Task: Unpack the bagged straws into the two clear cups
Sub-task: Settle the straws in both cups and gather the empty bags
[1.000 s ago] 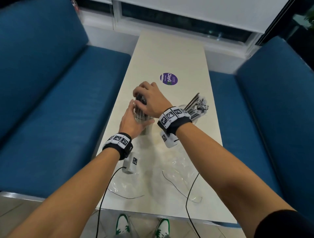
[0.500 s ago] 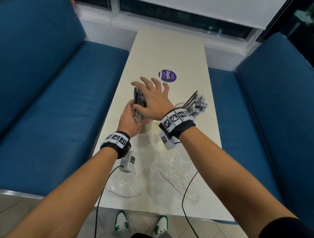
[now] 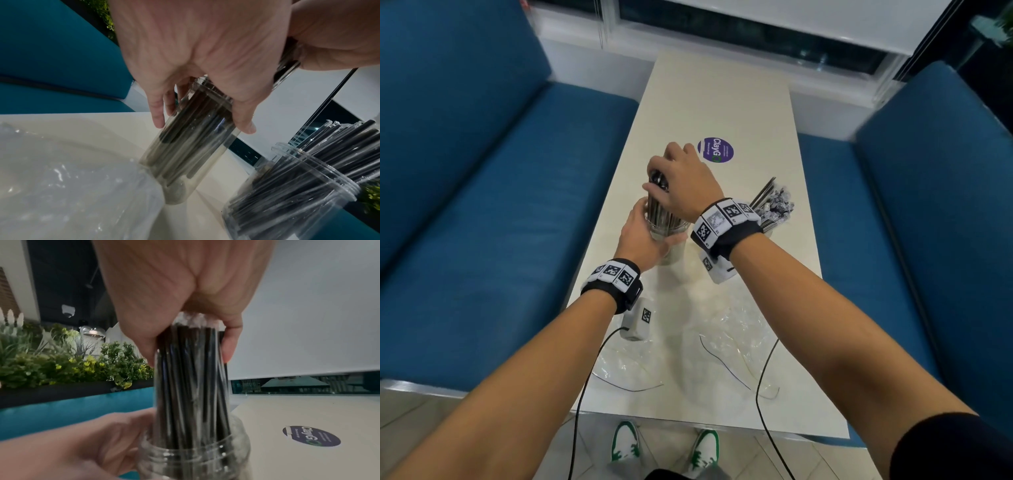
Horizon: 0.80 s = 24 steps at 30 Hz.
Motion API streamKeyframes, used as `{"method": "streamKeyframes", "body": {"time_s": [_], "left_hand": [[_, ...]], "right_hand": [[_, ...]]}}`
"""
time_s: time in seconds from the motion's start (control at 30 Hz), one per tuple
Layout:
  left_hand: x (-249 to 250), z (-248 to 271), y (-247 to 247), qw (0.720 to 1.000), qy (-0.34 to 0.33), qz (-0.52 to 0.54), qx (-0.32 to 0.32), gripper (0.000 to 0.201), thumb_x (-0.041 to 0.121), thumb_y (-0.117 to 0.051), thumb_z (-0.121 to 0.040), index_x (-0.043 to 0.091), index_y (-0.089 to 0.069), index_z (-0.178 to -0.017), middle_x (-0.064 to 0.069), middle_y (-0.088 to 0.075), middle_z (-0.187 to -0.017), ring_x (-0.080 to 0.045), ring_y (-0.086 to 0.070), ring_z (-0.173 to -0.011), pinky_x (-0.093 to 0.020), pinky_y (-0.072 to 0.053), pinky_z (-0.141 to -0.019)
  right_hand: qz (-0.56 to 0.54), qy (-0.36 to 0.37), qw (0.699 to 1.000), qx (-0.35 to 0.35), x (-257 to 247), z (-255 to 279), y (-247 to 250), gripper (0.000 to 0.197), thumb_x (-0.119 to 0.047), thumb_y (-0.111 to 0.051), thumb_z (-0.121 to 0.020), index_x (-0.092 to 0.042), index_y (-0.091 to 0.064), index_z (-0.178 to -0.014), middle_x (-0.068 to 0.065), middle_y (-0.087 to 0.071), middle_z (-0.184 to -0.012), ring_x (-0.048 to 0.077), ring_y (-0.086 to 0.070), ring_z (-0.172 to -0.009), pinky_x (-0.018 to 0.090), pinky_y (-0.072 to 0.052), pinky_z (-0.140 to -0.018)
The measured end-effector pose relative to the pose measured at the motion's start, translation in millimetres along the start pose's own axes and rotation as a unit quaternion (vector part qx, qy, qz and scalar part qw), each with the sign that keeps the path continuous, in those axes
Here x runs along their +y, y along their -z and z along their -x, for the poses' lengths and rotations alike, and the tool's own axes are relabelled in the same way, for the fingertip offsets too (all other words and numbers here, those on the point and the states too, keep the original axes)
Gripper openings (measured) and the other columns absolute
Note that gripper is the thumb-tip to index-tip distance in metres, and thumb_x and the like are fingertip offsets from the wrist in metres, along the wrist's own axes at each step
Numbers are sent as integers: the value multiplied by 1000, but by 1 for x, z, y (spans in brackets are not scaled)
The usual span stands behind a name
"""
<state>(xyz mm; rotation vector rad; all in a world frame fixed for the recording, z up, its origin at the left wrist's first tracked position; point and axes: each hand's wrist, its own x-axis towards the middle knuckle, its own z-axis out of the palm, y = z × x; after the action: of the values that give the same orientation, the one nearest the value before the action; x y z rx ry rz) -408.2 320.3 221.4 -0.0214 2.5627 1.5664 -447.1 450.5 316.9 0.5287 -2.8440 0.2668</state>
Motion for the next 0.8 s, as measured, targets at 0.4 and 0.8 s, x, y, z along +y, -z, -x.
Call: {"method": "streamKeyframes", "body": {"time_s": [0.4, 0.8], "left_hand": [[-3, 0, 0, 1000, 15, -3, -8, 124, 75, -84, -51, 30, -36, -156, 3, -59, -149, -25, -61, -135, -52, -52, -114], [-1, -2, -3, 999, 21, -37, -6, 112, 53, -94, -70, 24, -33, -160, 0, -56, -154, -27, -59, -137, -47, -50, -115]], "right_hand": [[69, -32, 997, -15, -3, 6, 4, 64, -83, -27, -92, -44, -58, -132, 1, -60, -131, 30, -48, -128, 62, -26, -113], [-54, 4, 997, 58, 6, 0, -18, 30, -34, -53, -105, -8, -67, -106, 10, -66, -103, 30, -58, -97, 45, -53, -77]]}}
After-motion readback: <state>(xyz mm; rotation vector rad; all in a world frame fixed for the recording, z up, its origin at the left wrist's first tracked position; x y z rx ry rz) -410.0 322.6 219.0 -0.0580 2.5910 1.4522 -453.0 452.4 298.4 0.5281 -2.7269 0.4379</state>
